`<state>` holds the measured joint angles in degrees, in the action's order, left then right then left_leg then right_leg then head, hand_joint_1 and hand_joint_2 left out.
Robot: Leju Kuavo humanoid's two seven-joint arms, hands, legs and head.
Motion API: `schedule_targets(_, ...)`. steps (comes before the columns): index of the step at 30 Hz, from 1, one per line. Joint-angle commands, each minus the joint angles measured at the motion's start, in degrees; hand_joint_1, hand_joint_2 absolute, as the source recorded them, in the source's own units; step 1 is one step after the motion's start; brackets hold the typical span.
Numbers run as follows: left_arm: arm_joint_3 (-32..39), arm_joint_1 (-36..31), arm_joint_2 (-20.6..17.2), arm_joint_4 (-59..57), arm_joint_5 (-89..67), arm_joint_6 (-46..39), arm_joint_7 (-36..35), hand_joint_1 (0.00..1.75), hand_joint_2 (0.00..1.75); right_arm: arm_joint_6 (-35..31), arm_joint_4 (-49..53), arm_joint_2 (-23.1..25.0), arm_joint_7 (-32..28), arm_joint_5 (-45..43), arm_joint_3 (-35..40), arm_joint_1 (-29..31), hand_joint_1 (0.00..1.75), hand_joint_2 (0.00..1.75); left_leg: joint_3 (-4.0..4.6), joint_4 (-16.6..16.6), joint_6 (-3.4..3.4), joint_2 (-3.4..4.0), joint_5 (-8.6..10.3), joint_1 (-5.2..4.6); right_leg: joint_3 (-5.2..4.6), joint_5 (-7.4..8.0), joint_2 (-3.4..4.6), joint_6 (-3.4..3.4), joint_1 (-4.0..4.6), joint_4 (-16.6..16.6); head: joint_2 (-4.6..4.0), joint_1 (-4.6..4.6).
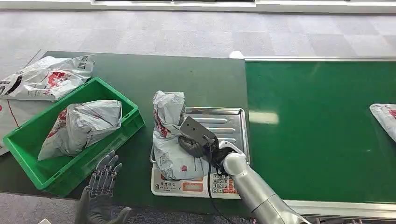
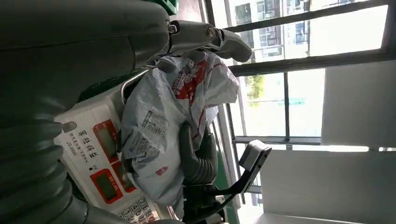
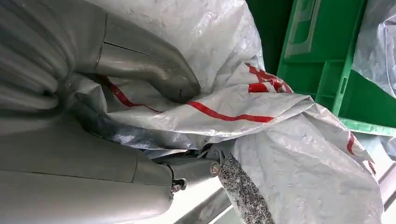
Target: Moved the parcel from conveyor to table for the left to box.
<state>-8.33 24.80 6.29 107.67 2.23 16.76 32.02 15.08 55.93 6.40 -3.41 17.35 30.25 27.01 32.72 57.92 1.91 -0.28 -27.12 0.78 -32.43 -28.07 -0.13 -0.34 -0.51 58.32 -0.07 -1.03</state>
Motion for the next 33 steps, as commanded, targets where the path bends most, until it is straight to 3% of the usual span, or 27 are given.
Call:
schedule_targets(1,1.8,-0.2,0.2,-1.6,-0.2,0.1,-0.2,0.00,1.75,0.1,-3.5,-1.5,0.3,0.0,3.8,1.5,1.75,1.75,-0.08,-0.1,-0.06,0.04,0.02,0.00,0.08,0.03,0.02,0.01,0.00,-0.1,0.00,0.00)
schedule_targets(33,1.8,-0.2,0.2,-1.6,-0.2,0.1,-0.2,0.00,1.75,0.1,-3.5,-1.5,0.3,0.0,3.8,1.5,1.75,1.75,-0.10,-0.1,-0.07,0.04,0.04,-0.01,0.10,0.06,0.03,0.02,0.00,-0.1,0.00,0.00)
